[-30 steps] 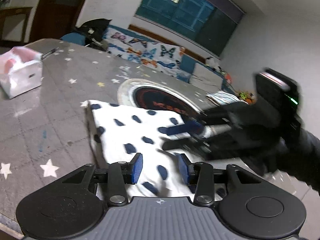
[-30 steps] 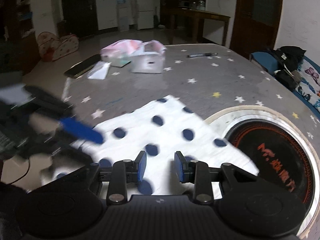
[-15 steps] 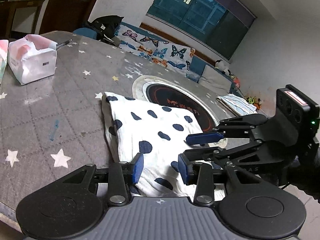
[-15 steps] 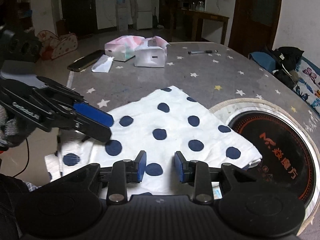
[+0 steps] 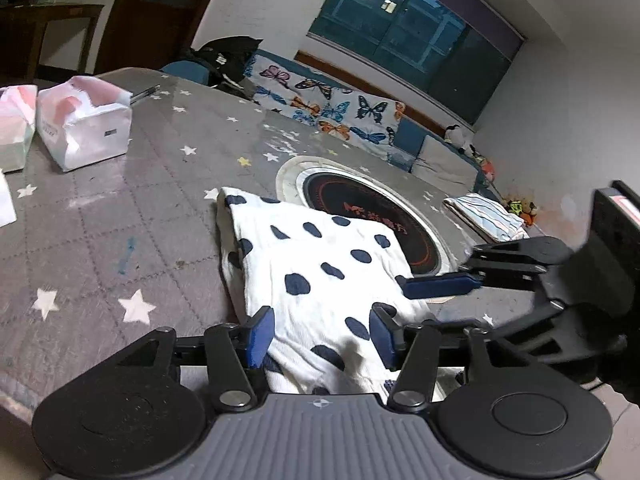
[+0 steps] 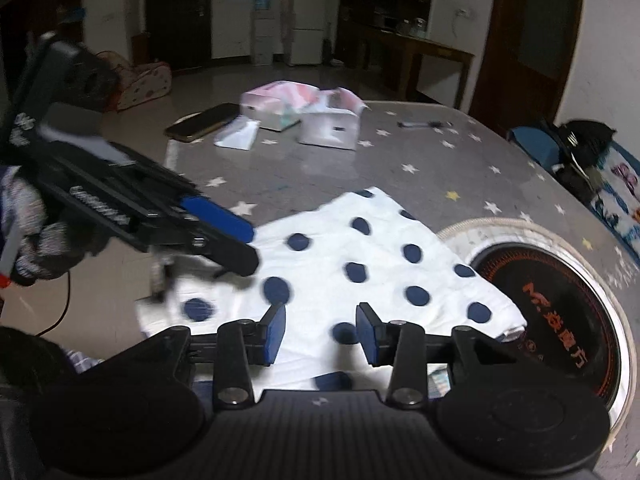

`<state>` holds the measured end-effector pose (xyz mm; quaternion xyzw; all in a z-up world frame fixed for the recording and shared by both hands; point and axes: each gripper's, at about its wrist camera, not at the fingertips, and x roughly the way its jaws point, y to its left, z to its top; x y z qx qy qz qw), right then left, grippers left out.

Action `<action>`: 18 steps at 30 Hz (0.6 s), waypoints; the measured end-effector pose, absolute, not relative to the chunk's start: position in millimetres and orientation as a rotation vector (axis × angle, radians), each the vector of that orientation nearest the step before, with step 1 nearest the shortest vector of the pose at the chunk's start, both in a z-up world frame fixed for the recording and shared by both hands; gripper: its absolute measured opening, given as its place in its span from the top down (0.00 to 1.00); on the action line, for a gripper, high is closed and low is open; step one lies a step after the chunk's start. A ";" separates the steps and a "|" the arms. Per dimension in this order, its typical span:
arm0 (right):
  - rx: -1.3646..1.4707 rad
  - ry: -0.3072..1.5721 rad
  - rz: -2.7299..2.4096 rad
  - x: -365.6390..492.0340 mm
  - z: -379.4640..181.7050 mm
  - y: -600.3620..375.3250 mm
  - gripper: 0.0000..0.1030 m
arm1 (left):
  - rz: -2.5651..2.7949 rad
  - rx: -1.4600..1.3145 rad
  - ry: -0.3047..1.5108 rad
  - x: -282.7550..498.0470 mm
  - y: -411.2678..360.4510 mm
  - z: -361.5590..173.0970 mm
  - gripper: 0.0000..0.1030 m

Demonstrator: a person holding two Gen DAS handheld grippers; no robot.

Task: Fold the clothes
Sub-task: 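Grasp the folded trousers' edge with the left gripper and lift it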

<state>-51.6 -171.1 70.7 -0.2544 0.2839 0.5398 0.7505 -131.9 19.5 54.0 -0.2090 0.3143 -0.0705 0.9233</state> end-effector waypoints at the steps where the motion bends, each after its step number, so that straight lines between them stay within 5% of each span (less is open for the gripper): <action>1: -0.567 0.611 1.191 -57.3 72.6 -171.4 0.59 | -0.135 -0.433 0.649 -132.8 19.8 54.1 0.43; 18: -0.968 0.399 1.296 -147.6 41.6 -145.5 0.51 | 0.008 -0.579 0.640 -161.1 35.4 57.2 0.31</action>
